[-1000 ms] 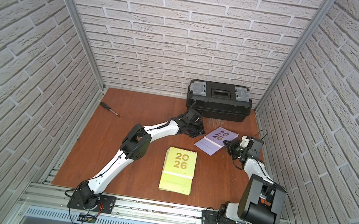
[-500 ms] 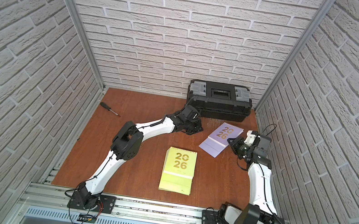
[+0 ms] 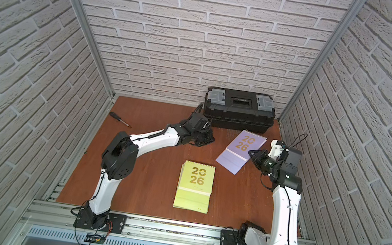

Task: Stack the calendars
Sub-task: Pick up the calendar at the center of the board, then place the calendar at the calendar.

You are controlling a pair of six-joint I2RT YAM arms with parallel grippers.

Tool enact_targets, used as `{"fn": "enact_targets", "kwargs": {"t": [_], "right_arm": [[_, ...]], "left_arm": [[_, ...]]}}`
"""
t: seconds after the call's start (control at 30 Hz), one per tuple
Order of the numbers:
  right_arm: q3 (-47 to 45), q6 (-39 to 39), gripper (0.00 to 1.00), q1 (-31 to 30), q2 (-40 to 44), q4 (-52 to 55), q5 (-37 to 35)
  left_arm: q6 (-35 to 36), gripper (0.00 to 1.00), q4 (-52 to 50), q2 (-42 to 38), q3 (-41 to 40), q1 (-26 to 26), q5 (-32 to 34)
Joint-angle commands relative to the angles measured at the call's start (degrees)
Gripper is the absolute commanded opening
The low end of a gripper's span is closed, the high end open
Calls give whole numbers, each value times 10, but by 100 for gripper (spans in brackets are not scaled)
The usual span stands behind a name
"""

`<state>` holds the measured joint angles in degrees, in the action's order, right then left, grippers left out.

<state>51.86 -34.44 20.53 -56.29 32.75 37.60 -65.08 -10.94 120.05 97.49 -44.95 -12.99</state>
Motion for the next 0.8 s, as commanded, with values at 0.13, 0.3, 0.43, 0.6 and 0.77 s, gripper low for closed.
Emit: {"fn": "enact_targets", "kwargs": {"t": [0.13, 0.3, 0.43, 0.6, 0.77], "right_arm": [[20, 1, 3, -33, 31, -21, 78], [13, -2, 3, -68, 42, -23, 98], [2, -9, 3, -94, 54, -23, 100], [-14, -16, 3, -125, 61, -28, 104], [-38, -25, 3, -147, 63, -49, 122]], "left_arm": [[20, 0, 27, -87, -85, 8, 30], [27, 0, 25, -134, -134, 9, 45], [33, 0, 9, -180, -174, 6, 68], [44, 0, -12, -232, -214, 4, 84], [49, 0, -39, -273, -245, 3, 90]]}}
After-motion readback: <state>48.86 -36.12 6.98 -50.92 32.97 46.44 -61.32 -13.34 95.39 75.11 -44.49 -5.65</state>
